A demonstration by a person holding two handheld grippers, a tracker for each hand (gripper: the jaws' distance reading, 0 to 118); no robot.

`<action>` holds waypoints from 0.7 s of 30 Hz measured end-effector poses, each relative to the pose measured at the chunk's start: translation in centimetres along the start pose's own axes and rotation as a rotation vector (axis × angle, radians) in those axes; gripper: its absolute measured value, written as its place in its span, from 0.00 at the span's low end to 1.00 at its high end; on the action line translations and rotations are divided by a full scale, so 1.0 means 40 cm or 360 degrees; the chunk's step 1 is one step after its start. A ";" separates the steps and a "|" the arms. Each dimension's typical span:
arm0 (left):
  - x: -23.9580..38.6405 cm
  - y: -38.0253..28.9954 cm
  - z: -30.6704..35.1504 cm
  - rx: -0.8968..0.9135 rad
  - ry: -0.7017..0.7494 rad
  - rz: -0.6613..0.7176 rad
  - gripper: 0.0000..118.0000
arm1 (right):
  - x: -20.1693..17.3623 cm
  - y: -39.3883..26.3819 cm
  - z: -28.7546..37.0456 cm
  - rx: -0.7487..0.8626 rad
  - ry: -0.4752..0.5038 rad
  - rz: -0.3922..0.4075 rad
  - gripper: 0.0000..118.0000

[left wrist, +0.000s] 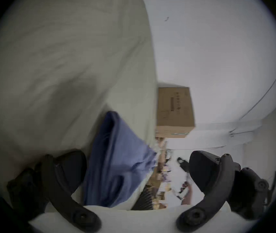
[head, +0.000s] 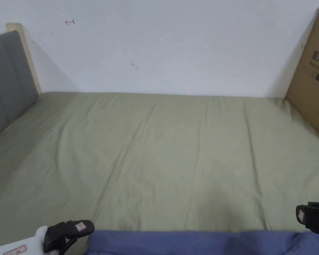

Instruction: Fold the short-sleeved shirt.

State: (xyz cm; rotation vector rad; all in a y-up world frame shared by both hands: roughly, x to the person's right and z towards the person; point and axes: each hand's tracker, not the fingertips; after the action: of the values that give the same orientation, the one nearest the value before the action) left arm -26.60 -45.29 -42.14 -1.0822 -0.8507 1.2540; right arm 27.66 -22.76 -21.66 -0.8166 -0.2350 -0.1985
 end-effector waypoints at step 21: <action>0.213 -0.109 -0.030 0.0067 0.1285 -0.1154 0.07 | -0.023 -0.016 0.002 -0.0027 0.0136 0.0017 0.00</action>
State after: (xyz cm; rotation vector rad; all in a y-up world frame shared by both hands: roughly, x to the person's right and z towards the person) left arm -22.88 -37.01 -38.89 -0.9875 -0.4942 0.1788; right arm 26.62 -23.05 -21.41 -0.8241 -0.1488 -0.2254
